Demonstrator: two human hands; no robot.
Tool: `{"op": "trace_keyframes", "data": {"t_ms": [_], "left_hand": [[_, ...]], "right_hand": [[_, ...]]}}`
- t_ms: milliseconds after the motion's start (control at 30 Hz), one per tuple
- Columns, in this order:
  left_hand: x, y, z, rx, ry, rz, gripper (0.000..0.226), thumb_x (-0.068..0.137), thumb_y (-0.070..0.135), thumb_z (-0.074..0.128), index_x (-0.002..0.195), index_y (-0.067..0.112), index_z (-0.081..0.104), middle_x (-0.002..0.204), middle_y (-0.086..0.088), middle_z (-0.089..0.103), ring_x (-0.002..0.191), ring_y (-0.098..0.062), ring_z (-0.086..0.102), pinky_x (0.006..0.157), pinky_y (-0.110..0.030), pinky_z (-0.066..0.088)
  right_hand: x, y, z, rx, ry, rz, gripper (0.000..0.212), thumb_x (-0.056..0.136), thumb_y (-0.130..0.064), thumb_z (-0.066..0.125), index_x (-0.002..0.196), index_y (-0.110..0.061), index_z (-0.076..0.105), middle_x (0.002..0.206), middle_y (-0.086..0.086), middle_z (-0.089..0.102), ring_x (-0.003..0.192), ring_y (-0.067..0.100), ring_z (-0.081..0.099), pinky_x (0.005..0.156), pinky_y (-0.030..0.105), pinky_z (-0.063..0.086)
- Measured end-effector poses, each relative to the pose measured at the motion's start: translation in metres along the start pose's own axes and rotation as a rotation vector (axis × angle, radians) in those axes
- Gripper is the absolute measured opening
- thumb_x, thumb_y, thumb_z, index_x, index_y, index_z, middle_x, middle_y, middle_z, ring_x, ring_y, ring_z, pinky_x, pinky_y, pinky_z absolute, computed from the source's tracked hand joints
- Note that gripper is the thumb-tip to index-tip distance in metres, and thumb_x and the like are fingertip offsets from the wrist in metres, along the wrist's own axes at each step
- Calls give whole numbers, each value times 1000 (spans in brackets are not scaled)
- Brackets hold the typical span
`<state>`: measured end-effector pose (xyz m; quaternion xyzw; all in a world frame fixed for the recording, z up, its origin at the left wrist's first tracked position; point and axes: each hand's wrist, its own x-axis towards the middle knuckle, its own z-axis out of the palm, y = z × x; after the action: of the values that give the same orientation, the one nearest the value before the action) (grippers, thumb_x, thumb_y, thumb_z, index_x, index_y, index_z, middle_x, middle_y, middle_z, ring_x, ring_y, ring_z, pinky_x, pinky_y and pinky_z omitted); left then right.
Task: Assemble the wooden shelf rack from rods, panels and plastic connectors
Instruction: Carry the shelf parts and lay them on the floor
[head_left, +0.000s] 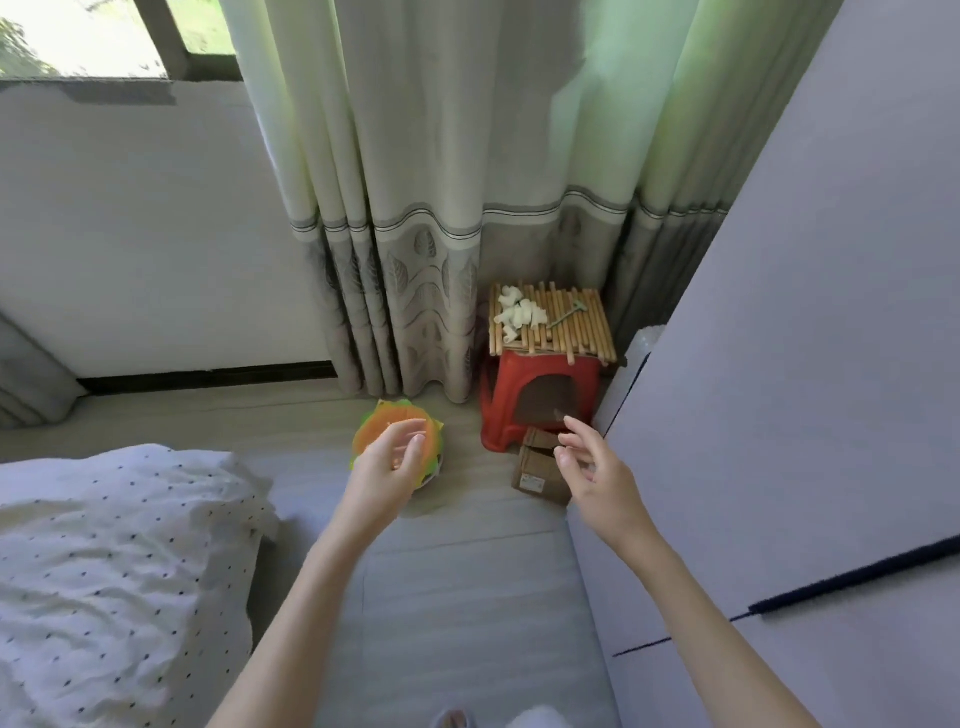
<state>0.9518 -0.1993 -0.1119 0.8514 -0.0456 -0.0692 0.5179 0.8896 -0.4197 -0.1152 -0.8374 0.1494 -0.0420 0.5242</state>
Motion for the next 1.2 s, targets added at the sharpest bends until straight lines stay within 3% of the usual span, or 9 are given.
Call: {"op": "trace_keyframes", "data": {"t_ms": [67,233,400,567,700,867,1033,1100,1200], "left_hand": [[39,2,11,-3,-60,-10,25,98,20,45,119,16,59,108,-2,65,97,-10,58,67,-4,40],[140,-12,38,26,-134,-65,24,98,22,46,118,19,59,110,-1,65,103,-13,59,84,-21,43],[255,-14,64,70,-149,-124,23,98,31,44,117,30,57,108,7,65,103,-11,59,78,-23,46],[362,12,92,54,-220,-130,24,99,32,44,120,30,56,106,19,57,101,0,51,73,-7,37],[433,11,115,21,-253,-171,26,99,29,44,122,26,56,113,11,60,108,-4,52,87,-20,39],[522,-21,156,-185,-263,-409,21,99,25,42,114,28,56,114,3,65,107,-11,59,89,-32,47],[614,-66,214,-344,-290,-692,28,99,37,40,120,26,54,118,2,60,108,-13,56,91,-36,44],[645,-82,241,-373,-296,-762,27,98,42,40,118,28,52,120,5,55,104,-9,53,91,-35,40],[682,-109,278,-269,-229,-825,40,98,46,37,129,23,47,131,0,47,116,-17,46,101,-35,34]], "right_hand": [[38,2,-2,3,19,30,42,97,-20,48,138,-20,42,128,0,54,112,4,48,93,16,36],[142,14,-4,-13,41,83,42,97,-23,48,138,-21,42,128,-2,54,113,5,48,102,25,38],[265,25,-11,-44,16,75,43,97,-27,47,139,-21,40,131,-2,53,118,7,48,104,28,38],[379,24,-27,-66,37,81,44,97,-27,47,139,-19,40,132,1,53,120,10,49,101,25,38],[447,31,-32,-46,44,151,44,97,-27,47,139,-17,41,130,1,54,116,8,50,99,24,39],[525,66,-33,17,81,278,42,97,-29,46,137,-16,43,120,-6,53,109,2,47,89,14,35],[610,141,-42,166,160,540,40,99,-33,41,132,-12,49,128,3,56,114,15,54,100,34,43],[643,175,-47,317,198,679,39,100,-33,38,127,-9,52,111,3,64,100,11,61,82,28,52],[678,222,-55,404,268,819,46,102,-37,28,126,-6,52,98,1,64,83,5,60,65,21,46]]}}
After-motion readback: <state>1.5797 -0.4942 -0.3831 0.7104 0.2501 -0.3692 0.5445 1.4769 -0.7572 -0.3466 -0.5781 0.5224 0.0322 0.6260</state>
